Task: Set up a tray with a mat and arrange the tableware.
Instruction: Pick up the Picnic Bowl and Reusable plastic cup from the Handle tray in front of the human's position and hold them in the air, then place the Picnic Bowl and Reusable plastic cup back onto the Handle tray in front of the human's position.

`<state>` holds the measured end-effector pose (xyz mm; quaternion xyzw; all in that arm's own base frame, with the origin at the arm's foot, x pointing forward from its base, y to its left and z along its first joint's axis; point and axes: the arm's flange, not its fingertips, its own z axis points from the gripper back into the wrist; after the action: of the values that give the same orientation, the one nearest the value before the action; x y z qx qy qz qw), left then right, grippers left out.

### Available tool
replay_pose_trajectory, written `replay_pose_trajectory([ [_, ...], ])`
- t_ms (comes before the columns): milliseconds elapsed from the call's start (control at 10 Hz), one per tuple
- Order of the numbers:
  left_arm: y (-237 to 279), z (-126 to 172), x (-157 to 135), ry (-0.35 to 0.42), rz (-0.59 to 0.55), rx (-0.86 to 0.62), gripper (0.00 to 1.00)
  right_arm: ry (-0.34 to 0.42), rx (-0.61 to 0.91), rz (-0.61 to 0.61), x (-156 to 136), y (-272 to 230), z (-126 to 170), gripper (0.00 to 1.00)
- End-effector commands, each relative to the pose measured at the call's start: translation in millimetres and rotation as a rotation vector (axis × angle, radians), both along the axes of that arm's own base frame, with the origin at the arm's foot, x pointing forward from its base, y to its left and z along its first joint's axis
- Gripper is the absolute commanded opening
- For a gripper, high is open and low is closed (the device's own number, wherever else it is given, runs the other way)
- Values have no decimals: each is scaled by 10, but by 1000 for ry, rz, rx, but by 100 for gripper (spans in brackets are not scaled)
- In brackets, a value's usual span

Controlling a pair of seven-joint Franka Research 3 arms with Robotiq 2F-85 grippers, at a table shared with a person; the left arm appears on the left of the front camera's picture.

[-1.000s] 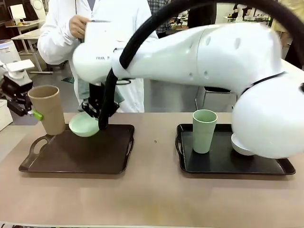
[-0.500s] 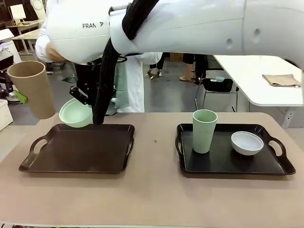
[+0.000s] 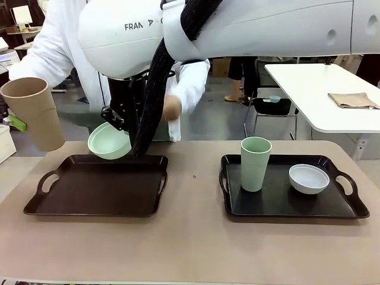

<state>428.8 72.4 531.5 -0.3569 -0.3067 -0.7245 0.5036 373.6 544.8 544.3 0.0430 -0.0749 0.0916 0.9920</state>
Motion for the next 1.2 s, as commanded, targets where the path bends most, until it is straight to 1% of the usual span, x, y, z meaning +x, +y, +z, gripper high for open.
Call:
replay_pose_trajectory([
  [0, -25, 40, 17, -15, 2, 12, 28, -2, -11, 3, -8, 71, 8, 0],
  [1100, -25, 40, 17, -15, 2, 12, 28, -2, -11, 3, -8, 71, 8, 0],
])
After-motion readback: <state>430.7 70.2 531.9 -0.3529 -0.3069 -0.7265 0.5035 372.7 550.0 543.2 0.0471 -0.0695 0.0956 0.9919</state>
